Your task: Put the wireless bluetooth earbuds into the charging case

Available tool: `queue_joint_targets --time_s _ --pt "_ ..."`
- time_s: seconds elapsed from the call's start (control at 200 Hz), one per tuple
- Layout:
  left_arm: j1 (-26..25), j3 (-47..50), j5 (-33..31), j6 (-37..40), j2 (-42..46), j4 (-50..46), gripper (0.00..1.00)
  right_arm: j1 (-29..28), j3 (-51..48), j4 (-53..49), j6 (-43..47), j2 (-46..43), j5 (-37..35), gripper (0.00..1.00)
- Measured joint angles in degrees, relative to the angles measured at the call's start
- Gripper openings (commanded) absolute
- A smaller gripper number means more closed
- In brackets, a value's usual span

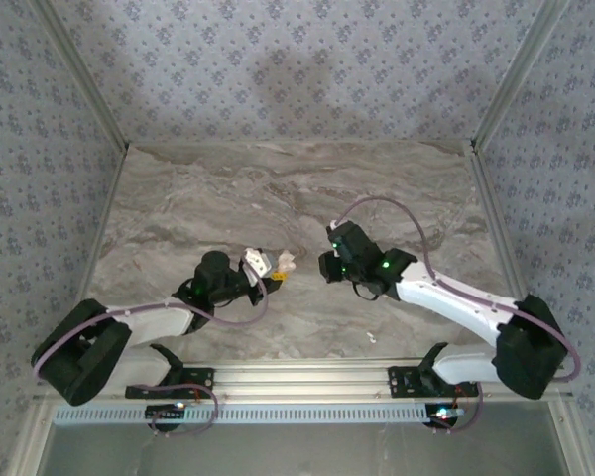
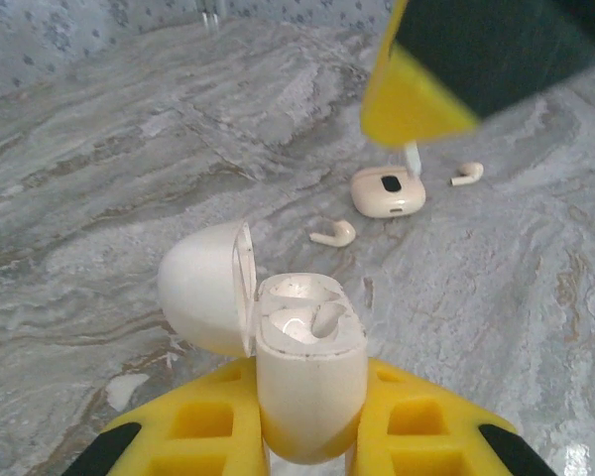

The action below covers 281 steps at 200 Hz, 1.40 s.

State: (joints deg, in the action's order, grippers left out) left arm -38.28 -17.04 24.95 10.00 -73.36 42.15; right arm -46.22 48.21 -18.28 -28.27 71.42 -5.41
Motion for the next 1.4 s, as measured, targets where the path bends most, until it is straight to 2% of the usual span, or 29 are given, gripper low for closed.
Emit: queue_joint_targets --time_s 0.24,0.515,1.404 --pt "-1.2 -1.8 2.6 1.4 -4.9 3.2 0.12 -0.1 -2.1 6.3 7.6 -6.3 2.2 0.21" --pt "-2.0 -3.9 4.0 1.1 -5.6 6.6 0.12 -2.3 -2.3 10.4 11.7 -5.5 4.8 0.22" --pt "-2.0 -3.9 4.2 -2.6 -4.1 8.2 0.12 -4.6 -2.3 16.1 13.3 -2.7 5.9 0.22"
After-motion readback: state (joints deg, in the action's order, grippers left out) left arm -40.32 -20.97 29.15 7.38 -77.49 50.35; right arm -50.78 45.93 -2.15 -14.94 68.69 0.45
